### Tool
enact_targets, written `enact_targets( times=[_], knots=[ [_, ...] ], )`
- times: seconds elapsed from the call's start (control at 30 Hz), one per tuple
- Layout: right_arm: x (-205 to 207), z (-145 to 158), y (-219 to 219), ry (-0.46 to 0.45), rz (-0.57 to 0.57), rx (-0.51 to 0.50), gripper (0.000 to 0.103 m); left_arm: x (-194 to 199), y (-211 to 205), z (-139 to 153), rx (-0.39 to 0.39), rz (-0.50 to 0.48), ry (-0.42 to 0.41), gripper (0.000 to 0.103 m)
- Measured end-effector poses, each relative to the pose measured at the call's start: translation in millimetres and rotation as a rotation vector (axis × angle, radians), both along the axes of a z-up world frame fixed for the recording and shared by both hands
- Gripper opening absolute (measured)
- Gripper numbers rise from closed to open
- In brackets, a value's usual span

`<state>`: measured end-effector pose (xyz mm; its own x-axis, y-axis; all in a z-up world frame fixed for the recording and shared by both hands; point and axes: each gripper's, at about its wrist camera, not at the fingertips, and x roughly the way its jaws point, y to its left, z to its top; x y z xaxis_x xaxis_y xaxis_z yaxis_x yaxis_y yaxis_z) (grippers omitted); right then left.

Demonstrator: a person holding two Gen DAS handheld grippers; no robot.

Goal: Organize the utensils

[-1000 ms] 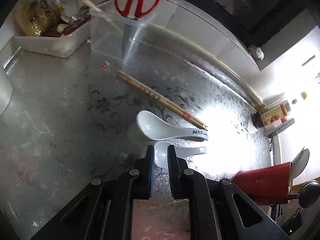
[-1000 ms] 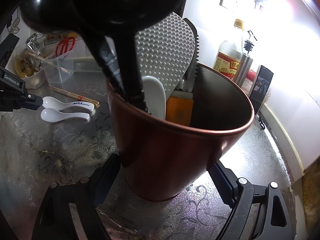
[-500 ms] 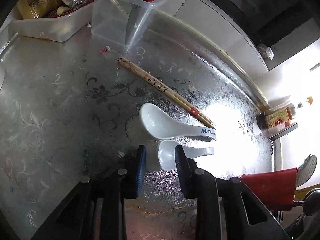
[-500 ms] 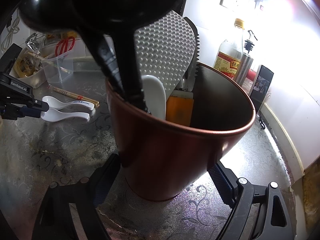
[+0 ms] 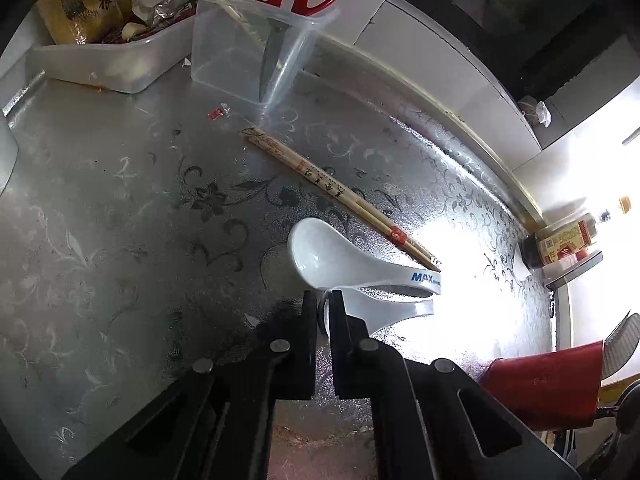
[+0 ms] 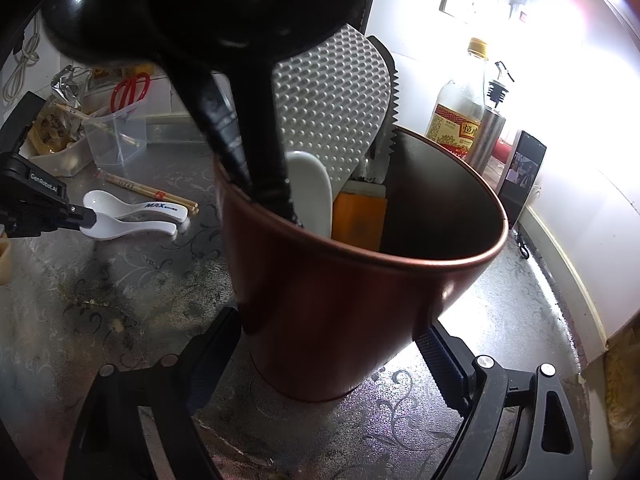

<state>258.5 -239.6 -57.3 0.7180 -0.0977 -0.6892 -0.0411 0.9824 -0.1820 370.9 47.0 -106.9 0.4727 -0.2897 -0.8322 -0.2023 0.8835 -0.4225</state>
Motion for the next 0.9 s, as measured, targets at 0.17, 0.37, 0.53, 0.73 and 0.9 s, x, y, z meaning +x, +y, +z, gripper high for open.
enact_targets(
  times=[0.17, 0.37, 0.53, 0.73, 0.9],
  knots=[
    [-0.3, 0.1, -0.3, 0.0, 0.0, -0.001, 0.09, -8.2, 3.8, 19.6, 0.051, -0.004, -0.057, 0.004],
    [-0.6, 0.1, -0.5, 0.0, 0.0, -0.001, 0.09, -12.3, 1.7, 41.3, 0.096, -0.034, -0.115, 0.004],
    [-1.2, 1.8, 1.0, -0.002, 0.001, 0.001, 0.09, -5.0, 8.7, 26.5, 0.021, -0.021, -0.06, 0.008],
    [-3.2, 1.8, -1.4, -0.001, 0.001, 0.0, 0.09, -2.1, 10.0, 8.5, -0.005, -0.001, -0.005, 0.025],
    [-2.6, 1.1, -1.7, -0.001, 0.001, 0.001, 0.09, -0.3, 2.6, -5.2, -0.007, -0.02, 0.034, 0.025]
  ],
)
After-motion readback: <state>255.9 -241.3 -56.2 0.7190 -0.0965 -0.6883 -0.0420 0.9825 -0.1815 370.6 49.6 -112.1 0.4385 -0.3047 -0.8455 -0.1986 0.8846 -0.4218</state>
